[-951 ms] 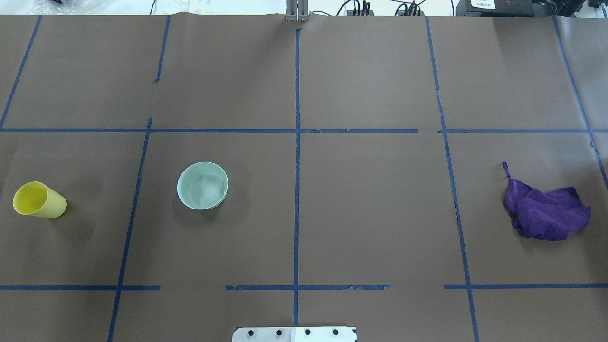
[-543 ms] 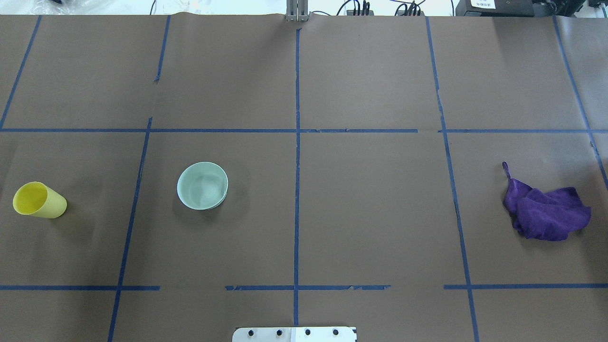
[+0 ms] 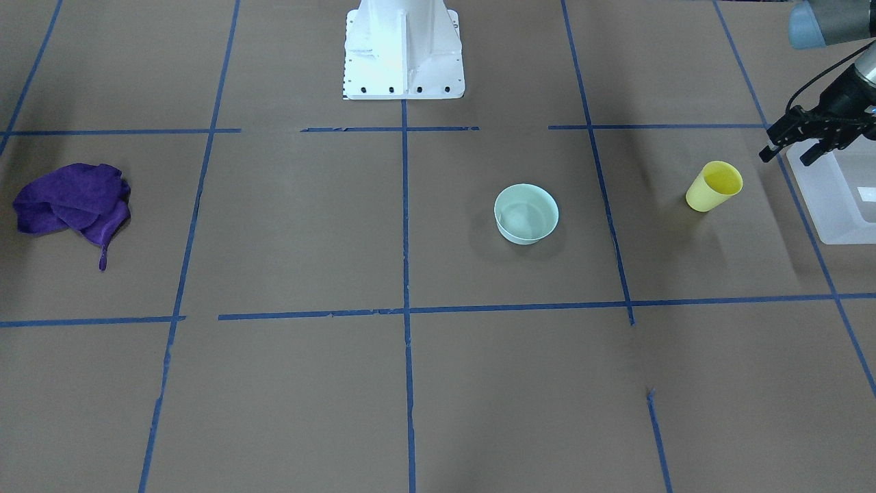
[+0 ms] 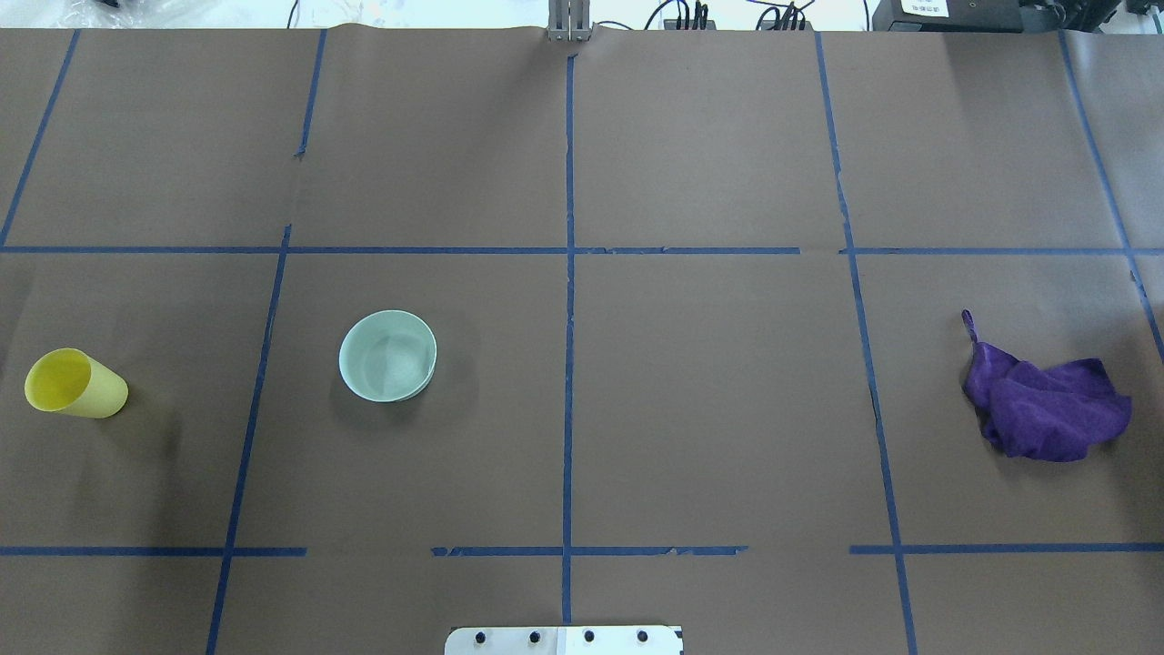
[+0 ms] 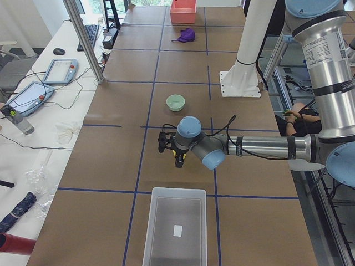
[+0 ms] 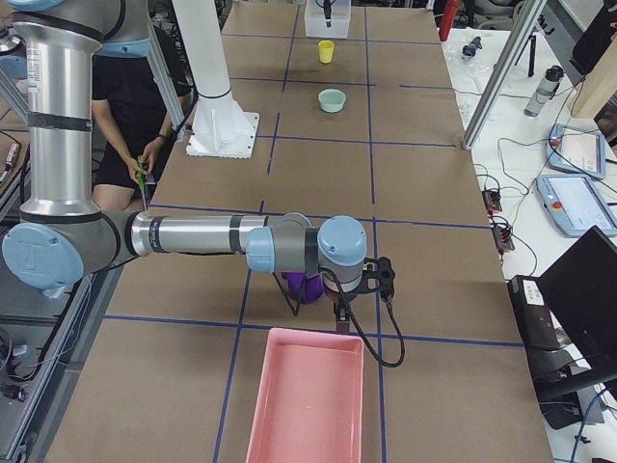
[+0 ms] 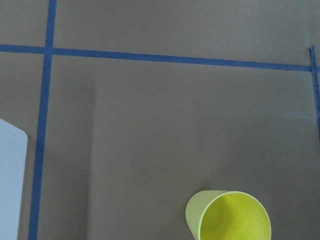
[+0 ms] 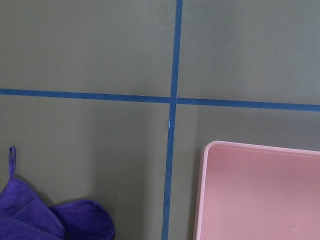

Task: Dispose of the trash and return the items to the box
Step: 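Grasp the yellow cup with the left gripper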

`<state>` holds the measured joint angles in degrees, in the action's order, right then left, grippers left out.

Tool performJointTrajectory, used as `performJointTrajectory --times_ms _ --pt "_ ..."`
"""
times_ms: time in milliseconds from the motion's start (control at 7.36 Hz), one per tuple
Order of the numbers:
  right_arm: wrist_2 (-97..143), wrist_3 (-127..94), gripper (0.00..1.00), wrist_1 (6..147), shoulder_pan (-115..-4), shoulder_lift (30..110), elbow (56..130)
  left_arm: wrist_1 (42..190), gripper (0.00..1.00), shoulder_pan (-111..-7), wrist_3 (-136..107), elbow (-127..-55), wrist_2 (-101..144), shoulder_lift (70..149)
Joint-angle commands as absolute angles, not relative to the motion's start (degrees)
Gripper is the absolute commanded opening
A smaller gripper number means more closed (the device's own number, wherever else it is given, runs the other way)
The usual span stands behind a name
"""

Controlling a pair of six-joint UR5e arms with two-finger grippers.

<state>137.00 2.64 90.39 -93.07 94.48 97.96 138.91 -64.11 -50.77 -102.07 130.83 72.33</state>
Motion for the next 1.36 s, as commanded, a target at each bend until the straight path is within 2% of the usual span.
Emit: performJointTrajectory --times_ms 0,543,815,1223 --pt "136.9 2.6 1.00 90.4 -93.1 94.6 98.0 142.7 1.00 -58.2 -58.3 -100.6 126.3 72.9" --pt "136.8 2.6 1.00 90.4 -93.1 94.6 97.9 142.7 0.98 -55.0 -58.4 -97.1 125.1 75.1" --pt "136.8 2.6 1.00 90.4 -93.1 94.5 97.9 142.6 0.71 -54.7 -58.4 -96.9 125.2 75.1" --pt "136.8 2.6 1.00 90.4 -93.1 94.5 98.0 142.6 0.00 -53.3 -58.4 -96.6 125.0 75.3"
